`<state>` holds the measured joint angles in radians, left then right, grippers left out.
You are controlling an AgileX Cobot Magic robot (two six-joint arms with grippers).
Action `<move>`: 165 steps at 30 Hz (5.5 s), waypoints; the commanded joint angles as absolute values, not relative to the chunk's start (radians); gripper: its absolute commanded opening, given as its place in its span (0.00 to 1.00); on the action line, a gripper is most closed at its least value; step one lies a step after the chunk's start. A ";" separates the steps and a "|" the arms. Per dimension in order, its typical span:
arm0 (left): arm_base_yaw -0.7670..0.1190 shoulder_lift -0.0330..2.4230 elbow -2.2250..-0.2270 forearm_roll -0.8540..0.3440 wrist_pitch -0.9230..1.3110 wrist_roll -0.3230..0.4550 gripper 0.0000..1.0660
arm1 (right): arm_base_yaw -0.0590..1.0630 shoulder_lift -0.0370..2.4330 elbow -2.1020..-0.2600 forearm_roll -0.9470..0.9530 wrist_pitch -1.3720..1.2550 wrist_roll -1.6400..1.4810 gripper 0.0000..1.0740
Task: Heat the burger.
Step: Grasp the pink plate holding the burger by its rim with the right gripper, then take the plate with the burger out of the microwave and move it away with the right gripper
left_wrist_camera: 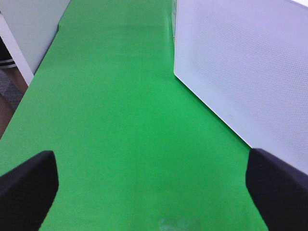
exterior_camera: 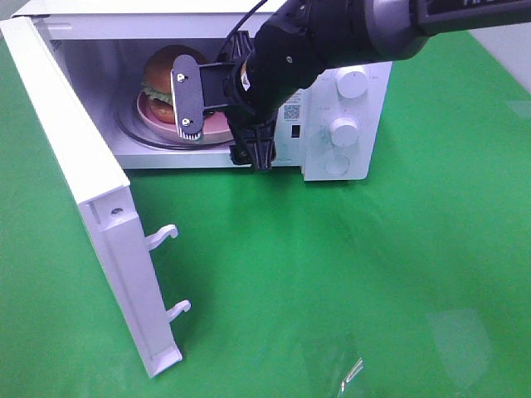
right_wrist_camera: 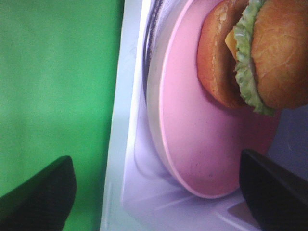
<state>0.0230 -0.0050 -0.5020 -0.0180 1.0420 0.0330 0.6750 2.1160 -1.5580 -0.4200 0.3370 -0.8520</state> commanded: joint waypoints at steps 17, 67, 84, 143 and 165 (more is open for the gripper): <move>0.024 -0.023 -0.500 -0.018 1.036 0.035 0.92 | 0.651 2.314 -1.754 -0.394 0.341 -0.816 0.76; 0.024 -0.023 -0.500 -0.011 1.036 0.035 0.92 | 0.642 2.382 -1.879 -0.112 0.545 -0.966 0.00; 0.024 -0.023 -0.500 -0.011 1.036 0.035 0.92 | 0.639 2.233 -1.641 -0.121 0.382 -1.138 0.00; 0.024 -0.023 -0.500 -0.011 1.036 0.035 0.92 | 0.642 1.633 -0.860 -0.354 0.055 -1.135 0.00; 0.024 -0.023 -0.500 -0.011 1.036 0.035 0.92 | 0.724 1.324 -0.623 -0.374 0.199 -1.079 0.00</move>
